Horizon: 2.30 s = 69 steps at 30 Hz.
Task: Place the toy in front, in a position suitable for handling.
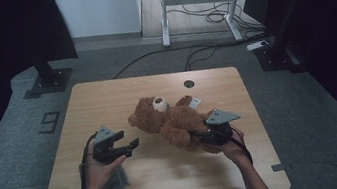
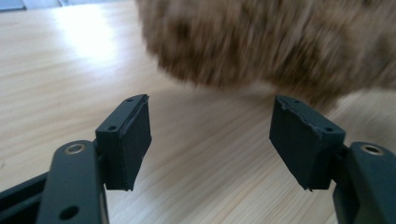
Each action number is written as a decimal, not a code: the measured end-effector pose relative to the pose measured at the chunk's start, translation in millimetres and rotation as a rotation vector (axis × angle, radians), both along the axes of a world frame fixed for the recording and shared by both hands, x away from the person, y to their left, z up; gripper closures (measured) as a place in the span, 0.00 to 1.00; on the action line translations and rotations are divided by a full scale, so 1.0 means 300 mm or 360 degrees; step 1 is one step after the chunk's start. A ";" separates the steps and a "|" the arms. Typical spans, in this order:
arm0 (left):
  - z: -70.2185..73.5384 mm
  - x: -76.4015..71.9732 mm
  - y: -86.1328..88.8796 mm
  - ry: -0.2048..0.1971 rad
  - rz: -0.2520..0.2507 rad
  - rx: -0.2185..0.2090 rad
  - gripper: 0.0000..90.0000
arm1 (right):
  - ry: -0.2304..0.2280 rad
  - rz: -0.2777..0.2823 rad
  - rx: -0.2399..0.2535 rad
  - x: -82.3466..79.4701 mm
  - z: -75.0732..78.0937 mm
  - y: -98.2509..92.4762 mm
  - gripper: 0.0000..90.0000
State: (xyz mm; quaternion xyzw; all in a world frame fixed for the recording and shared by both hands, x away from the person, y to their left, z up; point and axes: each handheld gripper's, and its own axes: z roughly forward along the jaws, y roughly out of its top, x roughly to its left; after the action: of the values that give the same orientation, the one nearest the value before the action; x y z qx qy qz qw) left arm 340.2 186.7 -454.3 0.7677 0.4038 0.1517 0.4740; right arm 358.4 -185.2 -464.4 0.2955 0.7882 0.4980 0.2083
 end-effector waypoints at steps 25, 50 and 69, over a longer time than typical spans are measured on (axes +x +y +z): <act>-0.004 0.026 -0.018 0.0052 -0.0018 -0.0067 0.86 | -0.0085 0.0179 -0.0168 -0.017 -0.020 0.038 0.60; -0.080 0.067 -0.033 0.0156 0.0016 0.0014 0.91 | -0.0112 0.0215 -0.0438 0.124 -0.066 0.078 0.54; -0.098 0.067 -0.016 0.0157 0.0031 0.0004 0.61 | -0.0091 0.0032 -0.0326 0.099 -0.100 0.080 0.23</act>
State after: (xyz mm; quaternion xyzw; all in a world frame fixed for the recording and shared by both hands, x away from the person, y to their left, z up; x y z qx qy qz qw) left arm 360.3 181.9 -483.6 0.7708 0.4339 0.1190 0.4510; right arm 388.1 -161.2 -494.4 0.2505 0.8316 0.4251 0.2548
